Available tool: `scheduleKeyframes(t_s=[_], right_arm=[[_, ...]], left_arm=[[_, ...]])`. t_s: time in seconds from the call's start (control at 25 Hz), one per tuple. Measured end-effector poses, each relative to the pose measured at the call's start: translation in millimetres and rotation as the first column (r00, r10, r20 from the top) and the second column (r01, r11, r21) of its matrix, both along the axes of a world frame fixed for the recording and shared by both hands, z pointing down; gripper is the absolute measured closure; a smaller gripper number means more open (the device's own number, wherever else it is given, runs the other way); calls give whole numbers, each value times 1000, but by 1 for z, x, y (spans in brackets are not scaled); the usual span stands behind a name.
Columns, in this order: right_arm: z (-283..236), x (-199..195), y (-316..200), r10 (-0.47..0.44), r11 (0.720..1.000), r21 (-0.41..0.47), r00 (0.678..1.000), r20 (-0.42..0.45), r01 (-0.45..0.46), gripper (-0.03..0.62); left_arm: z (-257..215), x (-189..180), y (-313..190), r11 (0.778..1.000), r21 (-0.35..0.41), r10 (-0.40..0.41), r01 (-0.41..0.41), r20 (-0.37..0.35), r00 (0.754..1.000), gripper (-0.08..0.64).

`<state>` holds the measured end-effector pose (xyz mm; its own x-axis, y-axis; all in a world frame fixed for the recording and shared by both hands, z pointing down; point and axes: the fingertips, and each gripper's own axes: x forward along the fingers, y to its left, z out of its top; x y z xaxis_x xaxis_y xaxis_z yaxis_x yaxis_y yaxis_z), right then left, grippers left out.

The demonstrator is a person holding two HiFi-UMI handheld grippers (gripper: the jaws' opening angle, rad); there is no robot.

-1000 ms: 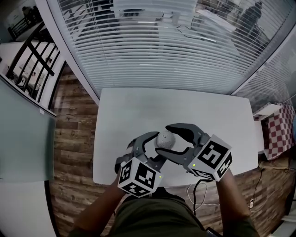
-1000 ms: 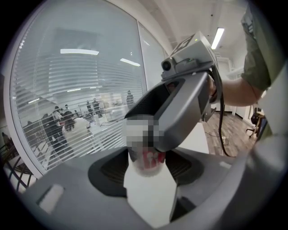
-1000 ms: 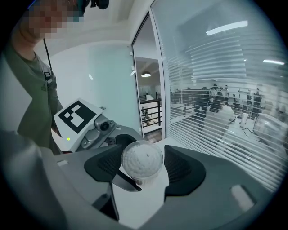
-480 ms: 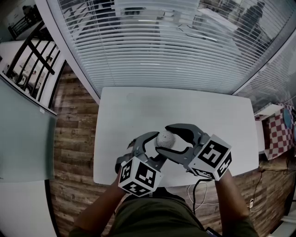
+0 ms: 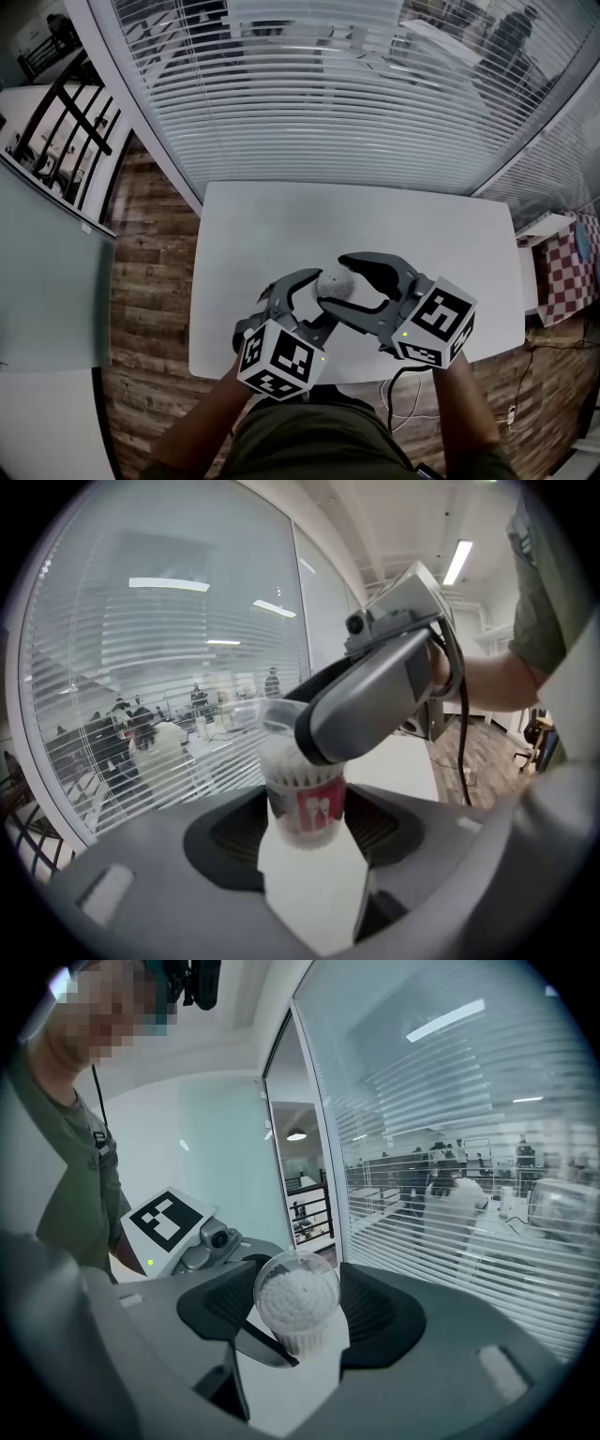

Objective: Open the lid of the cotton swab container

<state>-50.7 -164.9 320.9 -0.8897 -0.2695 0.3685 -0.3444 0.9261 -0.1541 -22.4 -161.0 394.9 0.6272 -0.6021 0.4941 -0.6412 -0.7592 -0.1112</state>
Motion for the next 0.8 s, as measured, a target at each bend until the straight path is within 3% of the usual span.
scheduleKeyframes(t_s=[0.32, 0.52, 0.8], right_arm=[[-20, 7, -8, 23, 1000, 9, 986, 166, -25, 307], [-33, 20, -15, 49, 998, -44, 955, 293, -38, 307], [-41, 34, -20, 92, 994, -97, 910, 404, -58, 318]], left_arm=[[-8, 0, -8, 1000, 2, 6, -6, -23, 1000, 299], [-17, 3, -13, 1000, 3, 7, -7, -36, 999, 299], [-23, 2, -15, 1000, 16, 1, 0, -30, 1000, 299]])
